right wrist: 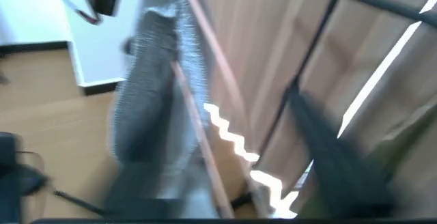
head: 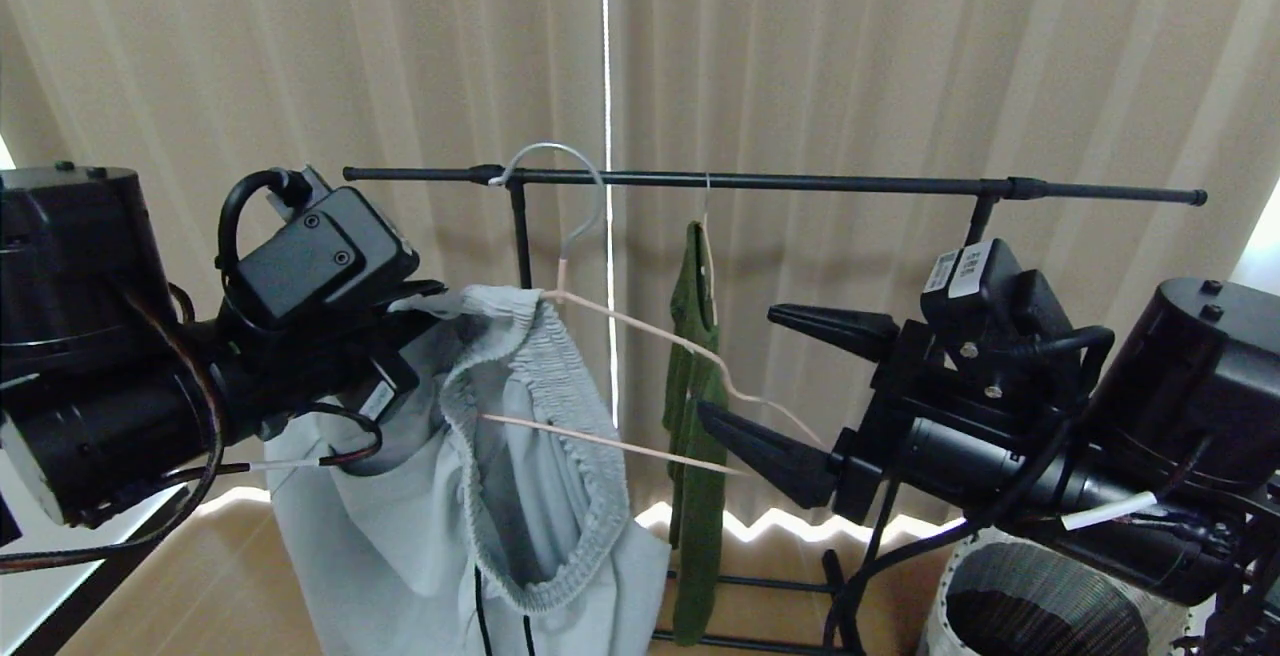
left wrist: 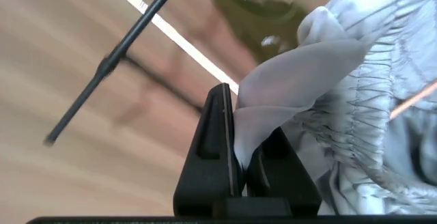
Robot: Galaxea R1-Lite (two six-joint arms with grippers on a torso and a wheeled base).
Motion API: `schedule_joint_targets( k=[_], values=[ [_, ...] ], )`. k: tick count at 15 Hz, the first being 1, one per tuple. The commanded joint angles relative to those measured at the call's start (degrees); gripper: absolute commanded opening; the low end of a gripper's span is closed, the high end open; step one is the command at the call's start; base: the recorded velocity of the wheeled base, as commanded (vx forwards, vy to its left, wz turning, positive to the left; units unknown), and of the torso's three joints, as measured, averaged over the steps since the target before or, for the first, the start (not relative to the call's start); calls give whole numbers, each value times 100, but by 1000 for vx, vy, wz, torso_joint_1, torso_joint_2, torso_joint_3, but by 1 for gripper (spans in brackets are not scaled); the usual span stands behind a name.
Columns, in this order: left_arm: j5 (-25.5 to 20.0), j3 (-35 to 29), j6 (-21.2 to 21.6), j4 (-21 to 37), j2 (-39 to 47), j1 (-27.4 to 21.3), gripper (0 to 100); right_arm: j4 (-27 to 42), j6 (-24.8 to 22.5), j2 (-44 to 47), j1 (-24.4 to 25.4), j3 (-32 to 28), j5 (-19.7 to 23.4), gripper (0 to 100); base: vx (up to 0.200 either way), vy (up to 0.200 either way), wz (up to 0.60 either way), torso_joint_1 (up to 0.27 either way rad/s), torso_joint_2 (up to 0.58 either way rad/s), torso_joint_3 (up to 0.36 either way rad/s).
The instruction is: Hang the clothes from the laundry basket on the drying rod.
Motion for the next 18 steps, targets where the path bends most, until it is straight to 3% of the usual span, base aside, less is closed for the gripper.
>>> schedule_joint_targets(
  k=[1,5,7,9,10,11,12,18],
  values=[
    [474,180,-15,-11,-19,241,0,7,-133,-18,-263,24,-6,100,0,0,0,0,0,0],
    [1450,417,-481,-2,-125,434,0,68,-186,-44,-404,51,-383,100,0,0,0,0,0,0],
    [1819,391,-912,-11,-90,417,0,94,-169,0,-377,165,-375,100,0,0,0,0,0,0],
    [1828,373,-1659,-82,-54,223,0,86,-142,141,-263,244,-366,100,0,0,0,0,0,0],
    [1828,373,-1729,-99,-54,171,0,86,-133,158,-237,244,-366,100,0,0,0,0,0,0],
    [1828,364,-2151,-213,-63,-31,0,86,25,255,-17,235,-366,100,0,0,0,0,0,0],
    [1828,329,-2309,-319,-63,-146,0,77,236,360,220,174,-375,100,0,0,0,0,0,0],
    [1810,22,-2626,-556,33,-594,0,24,579,1081,809,-345,-621,100,0,0,0,0,0,0]
  ],
)
